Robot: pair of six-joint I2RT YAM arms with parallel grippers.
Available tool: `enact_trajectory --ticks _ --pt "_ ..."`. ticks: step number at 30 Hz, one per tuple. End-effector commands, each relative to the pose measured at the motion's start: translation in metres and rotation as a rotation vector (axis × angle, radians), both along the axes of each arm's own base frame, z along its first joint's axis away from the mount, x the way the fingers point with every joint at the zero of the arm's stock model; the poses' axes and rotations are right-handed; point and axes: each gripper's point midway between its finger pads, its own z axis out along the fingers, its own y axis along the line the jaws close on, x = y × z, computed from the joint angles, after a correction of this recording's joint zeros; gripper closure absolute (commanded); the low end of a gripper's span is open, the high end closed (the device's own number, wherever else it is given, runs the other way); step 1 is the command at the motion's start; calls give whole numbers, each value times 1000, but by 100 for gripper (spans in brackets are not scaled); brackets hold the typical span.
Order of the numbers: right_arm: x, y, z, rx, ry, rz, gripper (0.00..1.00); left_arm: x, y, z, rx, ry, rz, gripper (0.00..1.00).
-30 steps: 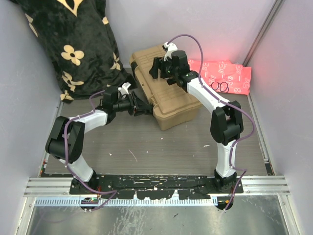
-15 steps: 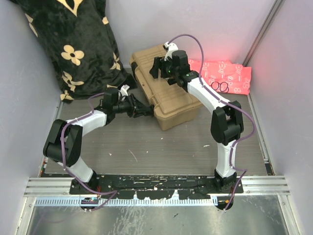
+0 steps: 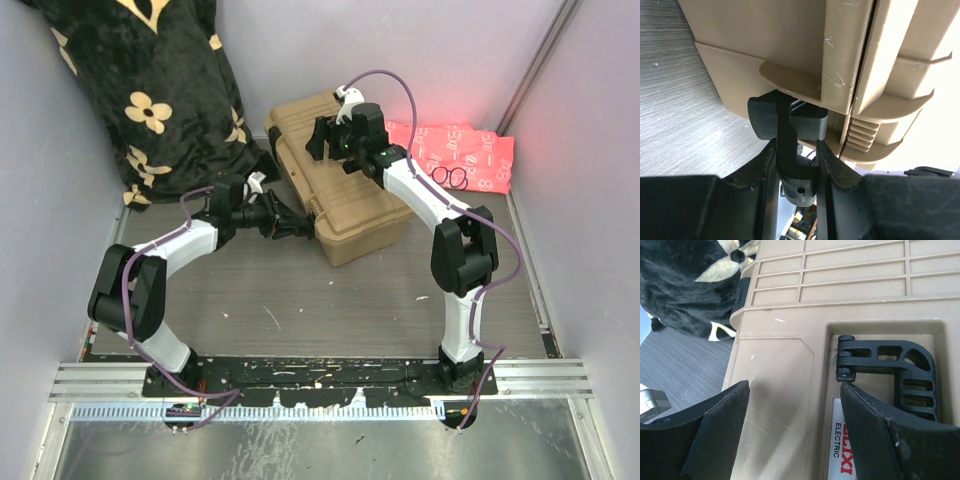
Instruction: Pack the tool kit
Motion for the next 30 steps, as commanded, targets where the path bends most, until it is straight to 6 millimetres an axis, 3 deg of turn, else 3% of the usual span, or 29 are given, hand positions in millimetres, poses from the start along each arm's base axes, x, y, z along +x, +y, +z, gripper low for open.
enact_trajectory --ticks 1,20,30 --pt "-185 -123 -241 -481 1026 -171 20 -13 -5 128 -147 -332 -132 98" --pt "-184 -117 -244 -449 1023 -173 20 -13 -5 157 -85 -295 -170 99" --pt "-186 -117 -244 -447 1024 -173 20 -15 -10 151 -93 -289 -196 54"
